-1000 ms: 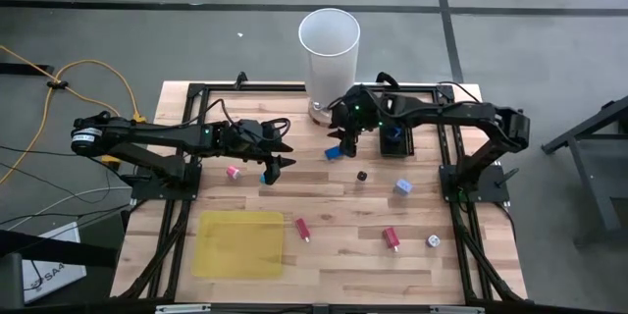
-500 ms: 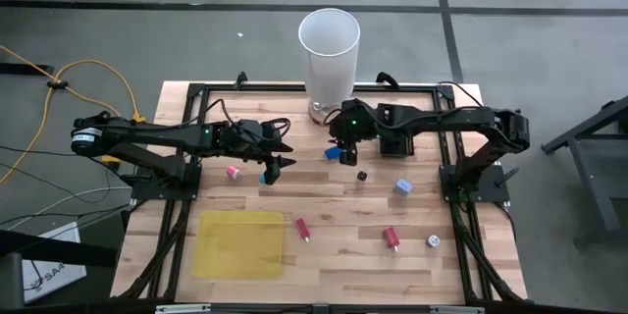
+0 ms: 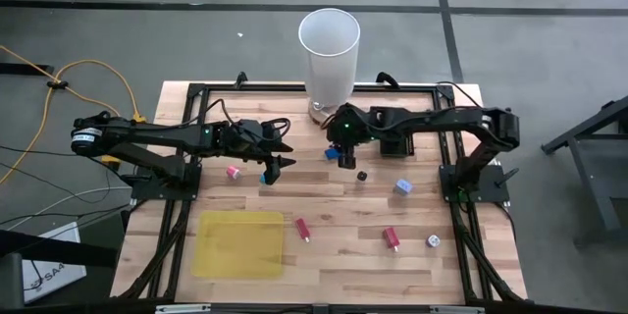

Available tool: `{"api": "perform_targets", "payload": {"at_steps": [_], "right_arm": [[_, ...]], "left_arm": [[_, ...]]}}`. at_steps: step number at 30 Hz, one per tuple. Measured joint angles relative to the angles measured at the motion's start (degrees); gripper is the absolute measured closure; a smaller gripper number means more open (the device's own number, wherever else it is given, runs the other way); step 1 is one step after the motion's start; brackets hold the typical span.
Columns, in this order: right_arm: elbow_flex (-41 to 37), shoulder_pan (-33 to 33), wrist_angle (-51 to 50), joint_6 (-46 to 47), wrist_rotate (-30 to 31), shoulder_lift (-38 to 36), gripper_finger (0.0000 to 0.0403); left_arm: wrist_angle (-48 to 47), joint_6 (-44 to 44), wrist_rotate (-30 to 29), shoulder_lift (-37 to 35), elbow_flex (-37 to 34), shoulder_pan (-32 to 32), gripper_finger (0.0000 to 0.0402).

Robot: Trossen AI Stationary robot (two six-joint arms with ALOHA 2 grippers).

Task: Pick & Place Office items
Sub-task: Put the blue digital clock into the black bin

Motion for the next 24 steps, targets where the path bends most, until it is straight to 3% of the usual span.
{"api": "perform_targets", "payload": {"at_steps": [11, 20, 24], "right_arm": [[-0.02, -0.04, -2.09, -5.03, 0.02, 6.57, 0.0300], [-0.02, 0.00, -2.84, -9.09, 1.02, 6.67, 0.0300], [-0.02, 0.11, -3.90, -9.12, 4.61, 6.67, 0.0300]], "left_arm": [[0.02, -0.01, 0.00, 0.00, 0.00, 0.00, 0.0212], [1.00, 0.00, 0.00, 0.00, 0.02, -0.01, 0.0212], [1.33, 0.00, 0.00, 0.00, 0.02, -0.01, 0.0212]]}}
